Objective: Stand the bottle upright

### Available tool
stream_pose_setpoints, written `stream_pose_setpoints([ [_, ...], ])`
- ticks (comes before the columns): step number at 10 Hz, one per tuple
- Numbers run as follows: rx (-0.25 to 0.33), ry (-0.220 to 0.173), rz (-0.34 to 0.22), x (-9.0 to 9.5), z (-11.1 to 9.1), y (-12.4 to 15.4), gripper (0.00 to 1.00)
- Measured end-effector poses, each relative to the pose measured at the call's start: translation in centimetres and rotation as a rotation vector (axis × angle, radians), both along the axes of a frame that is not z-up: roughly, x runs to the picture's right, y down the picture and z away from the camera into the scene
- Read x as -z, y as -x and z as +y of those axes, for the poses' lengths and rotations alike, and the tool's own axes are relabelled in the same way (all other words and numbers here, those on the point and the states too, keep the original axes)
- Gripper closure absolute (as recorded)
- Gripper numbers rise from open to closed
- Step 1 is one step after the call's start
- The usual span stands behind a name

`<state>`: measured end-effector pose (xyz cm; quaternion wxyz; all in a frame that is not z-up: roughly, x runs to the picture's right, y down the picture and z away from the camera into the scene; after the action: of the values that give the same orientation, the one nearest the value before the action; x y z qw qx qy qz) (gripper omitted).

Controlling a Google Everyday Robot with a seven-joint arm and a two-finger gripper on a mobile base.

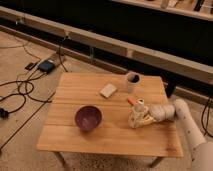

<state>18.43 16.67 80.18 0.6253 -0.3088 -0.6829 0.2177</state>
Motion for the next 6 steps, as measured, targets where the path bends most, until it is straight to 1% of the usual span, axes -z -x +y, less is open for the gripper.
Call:
stream_pose_setpoints([
  [3, 0.0, 0.0, 0.0, 0.0, 0.0, 0.0, 0.39],
  [5, 0.0, 0.0, 0.0, 0.0, 0.0, 0.0, 0.24],
  [6, 0.0, 0.0, 0.0, 0.0, 0.0, 0.0, 0.23],
])
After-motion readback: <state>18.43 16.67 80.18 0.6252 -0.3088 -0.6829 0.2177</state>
